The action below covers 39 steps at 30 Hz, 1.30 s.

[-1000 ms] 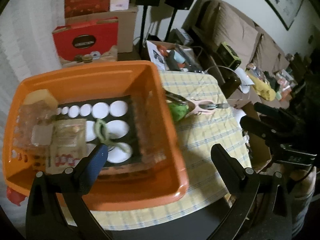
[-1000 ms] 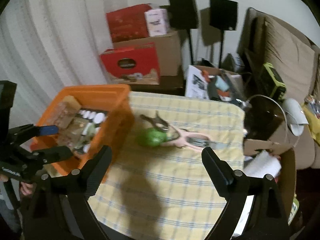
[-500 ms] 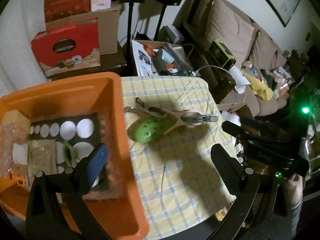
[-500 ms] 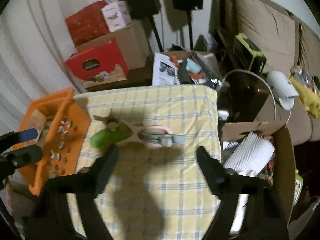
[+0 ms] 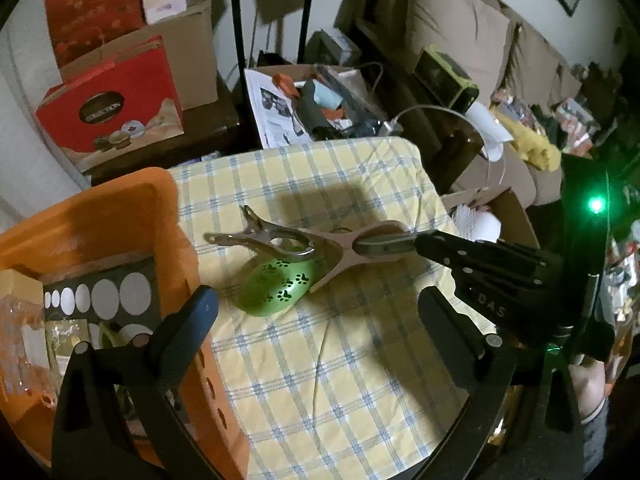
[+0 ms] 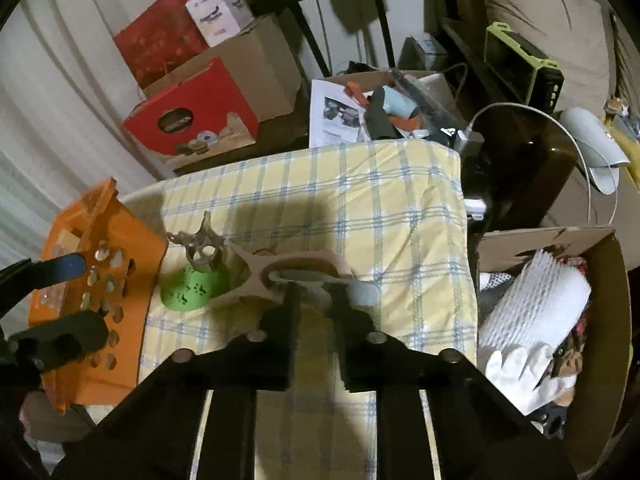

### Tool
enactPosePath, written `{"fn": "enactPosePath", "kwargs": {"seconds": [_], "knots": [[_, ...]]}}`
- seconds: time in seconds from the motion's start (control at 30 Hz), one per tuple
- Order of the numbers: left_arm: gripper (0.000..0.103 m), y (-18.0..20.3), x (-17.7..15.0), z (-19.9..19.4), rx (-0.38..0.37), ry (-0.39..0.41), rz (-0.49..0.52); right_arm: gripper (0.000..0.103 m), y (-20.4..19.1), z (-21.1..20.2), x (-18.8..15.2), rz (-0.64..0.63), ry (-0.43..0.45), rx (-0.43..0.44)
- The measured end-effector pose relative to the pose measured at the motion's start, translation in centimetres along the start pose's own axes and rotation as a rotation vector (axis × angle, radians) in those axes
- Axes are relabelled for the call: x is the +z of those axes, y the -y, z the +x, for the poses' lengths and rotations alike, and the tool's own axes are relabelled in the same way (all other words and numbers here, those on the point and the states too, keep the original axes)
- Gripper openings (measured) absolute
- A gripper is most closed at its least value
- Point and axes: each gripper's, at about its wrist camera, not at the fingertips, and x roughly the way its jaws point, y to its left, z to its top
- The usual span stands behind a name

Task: Organize objects
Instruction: 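Move the left tool to the green egg while the right grasps the grey clip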

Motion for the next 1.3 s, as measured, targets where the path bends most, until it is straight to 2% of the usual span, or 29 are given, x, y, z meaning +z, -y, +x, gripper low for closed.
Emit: {"fn": "enactPosePath", "kwargs": {"seconds": [0.2,0.4,0.53,0.73,0.83,0.93,1.1,1.23,1.3], "knots": [[0.097,1.1,0.6,1.7,0.048,-0.059,0.070,0.006,0.1,-1.3,-0.2,-0.007,0.033,0.031],[0.096,2.3,1.0,4.2,0.101,-0.165,0.164,0.006,0.7,-4.3,-0.2,0.010,0.082,0.057],[0.095,3.4,0.7,6.8,0.173,-0.264,0.247,0.006,0.9,-6.0,-0.4,0.015,0.102,0.057],[0.089,4.5,0.6,9.6,0.282,-0.342,0.362,0.006,0.8,-7.5,-1.2,0.003,0.121,0.062],[0.076,4.5,1.0,10.2,0.343,-0.349,0.412,0.006,0.5,-7.9,-1.5,-0.016,0.130,0.051],[0.058,4.6,1.2,11.0,0.379,-0.388,0.455,0.006,0.3,-8.1,-1.7,-0.028,0.135,0.048],[0.054,5.2,1.3,11.0,0.375,-0.398,0.500,0.006,0.3,-8.3,-1.8,-0.038,0.144,0.041],[0.041,5.7,1.2,11.6,0.357,-0.433,0.529,0.006,0.5,-8.3,-1.9,-0.032,0.144,0.043],[0.038,5.6,1.2,12.2,0.369,-0.459,0.548,0.006,0.6,-8.4,-2.0,-0.027,0.145,0.045]]}}
